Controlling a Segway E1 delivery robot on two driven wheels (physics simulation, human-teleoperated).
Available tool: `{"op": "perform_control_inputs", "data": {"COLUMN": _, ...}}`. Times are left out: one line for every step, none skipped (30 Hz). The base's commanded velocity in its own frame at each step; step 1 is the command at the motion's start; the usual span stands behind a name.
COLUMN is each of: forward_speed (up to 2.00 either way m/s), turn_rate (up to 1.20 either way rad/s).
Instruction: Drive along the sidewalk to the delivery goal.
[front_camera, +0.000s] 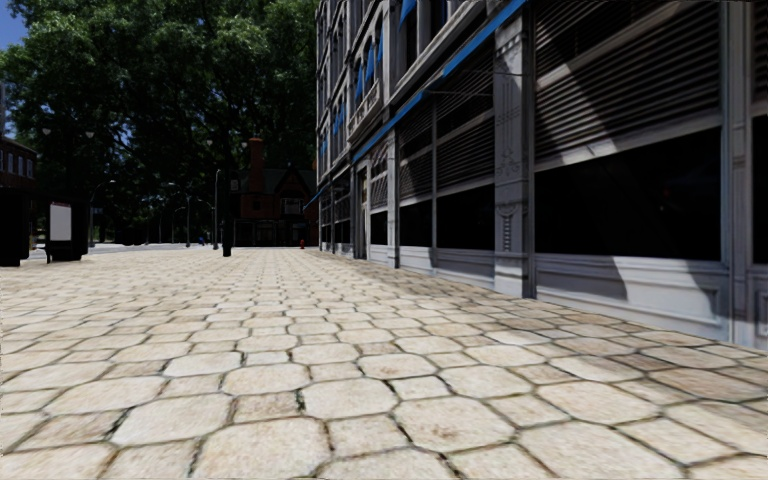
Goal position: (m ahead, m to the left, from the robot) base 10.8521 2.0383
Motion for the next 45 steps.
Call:
{"op": "perform_control_inputs", "data": {"forward_speed": 1.99, "turn_rate": 0.30}}
{"op": "perform_control_inputs", "data": {"forward_speed": 1.99, "turn_rate": 0.71}}
{"op": "perform_control_inputs", "data": {"forward_speed": 1.99, "turn_rate": 0.87}}
{"op": "perform_control_inputs", "data": {"forward_speed": 1.99, "turn_rate": 0.92}}
{"op": "perform_control_inputs", "data": {"forward_speed": 1.99, "turn_rate": 1.20}}
{"op": "perform_control_inputs", "data": {"forward_speed": 1.99, "turn_rate": 1.20}}
{"op": "perform_control_inputs", "data": {"forward_speed": 1.99, "turn_rate": 1.20}}
{"op": "perform_control_inputs", "data": {"forward_speed": 1.99, "turn_rate": 1.20}}
{"op": "perform_control_inputs", "data": {"forward_speed": 1.99, "turn_rate": 0.86}}
{"op": "perform_control_inputs", "data": {"forward_speed": 1.99, "turn_rate": 0.37}}
{"op": "perform_control_inputs", "data": {"forward_speed": 1.99, "turn_rate": 0.26}}
{"op": "perform_control_inputs", "data": {"forward_speed": 1.99, "turn_rate": 0.14}}
{"op": "perform_control_inputs", "data": {"forward_speed": 1.99, "turn_rate": 0.07}}
{"op": "perform_control_inputs", "data": {"forward_speed": 1.99, "turn_rate": 0.05}}
{"op": "perform_control_inputs", "data": {"forward_speed": 1.99, "turn_rate": 0.02}}
{"op": "perform_control_inputs", "data": {"forward_speed": 1.99, "turn_rate": 0.01}}
{"op": "perform_control_inputs", "data": {"forward_speed": 1.99, "turn_rate": 0.01}}
{"op": "perform_control_inputs", "data": {"forward_speed": 1.99, "turn_rate": 0.00}}
{"op": "perform_control_inputs", "data": {"forward_speed": 1.99, "turn_rate": 0.00}}
{"op": "perform_control_inputs", "data": {"forward_speed": 1.99, "turn_rate": 0.00}}
{"op": "perform_control_inputs", "data": {"forward_speed": 1.99, "turn_rate": 0.00}}
{"op": "perform_control_inputs", "data": {"forward_speed": 1.99, "turn_rate": 0.00}}
{"op": "perform_control_inputs", "data": {"forward_speed": 1.99, "turn_rate": 0.00}}
{"op": "perform_control_inputs", "data": {"forward_speed": 1.99, "turn_rate": 0.00}}
{"op": "perform_control_inputs", "data": {"forward_speed": 1.99, "turn_rate": 0.00}}
{"op": "perform_control_inputs", "data": {"forward_speed": 1.99, "turn_rate": 0.04}}
{"op": "perform_control_inputs", "data": {"forward_speed": 1.99, "turn_rate": 0.22}}
{"op": "perform_control_inputs", "data": {"forward_speed": 1.99, "turn_rate": 1.02}}
{"op": "perform_control_inputs", "data": {"forward_speed": 1.99, "turn_rate": 1.20}}
{"op": "perform_control_inputs", "data": {"forward_speed": 1.99, "turn_rate": 1.20}}
{"op": "perform_control_inputs", "data": {"forward_speed": 1.99, "turn_rate": 1.20}}
{"op": "perform_control_inputs", "data": {"forward_speed": 1.99, "turn_rate": 1.20}}
{"op": "perform_control_inputs", "data": {"forward_speed": 1.99, "turn_rate": 1.20}}
{"op": "perform_control_inputs", "data": {"forward_speed": 1.99, "turn_rate": 1.20}}
{"op": "perform_control_inputs", "data": {"forward_speed": 1.99, "turn_rate": 1.20}}
{"op": "perform_control_inputs", "data": {"forward_speed": 1.99, "turn_rate": 1.20}}
{"op": "perform_control_inputs", "data": {"forward_speed": 1.99, "turn_rate": 1.13}}
{"op": "perform_control_inputs", "data": {"forward_speed": 1.99, "turn_rate": 0.38}}
{"op": "perform_control_inputs", "data": {"forward_speed": 1.99, "turn_rate": 0.10}}
{"op": "perform_control_inputs", "data": {"forward_speed": 1.99, "turn_rate": 0.10}}
{"op": "perform_control_inputs", "data": {"forward_speed": 1.99, "turn_rate": 0.04}}
{"op": "perform_control_inputs", "data": {"forward_speed": 1.99, "turn_rate": 0.00}}
{"op": "perform_control_inputs", "data": {"forward_speed": 1.99, "turn_rate": 0.00}}
{"op": "perform_control_inputs", "data": {"forward_speed": 1.99, "turn_rate": 0.00}}
{"op": "perform_control_inputs", "data": {"forward_speed": 1.99, "turn_rate": 0.00}}
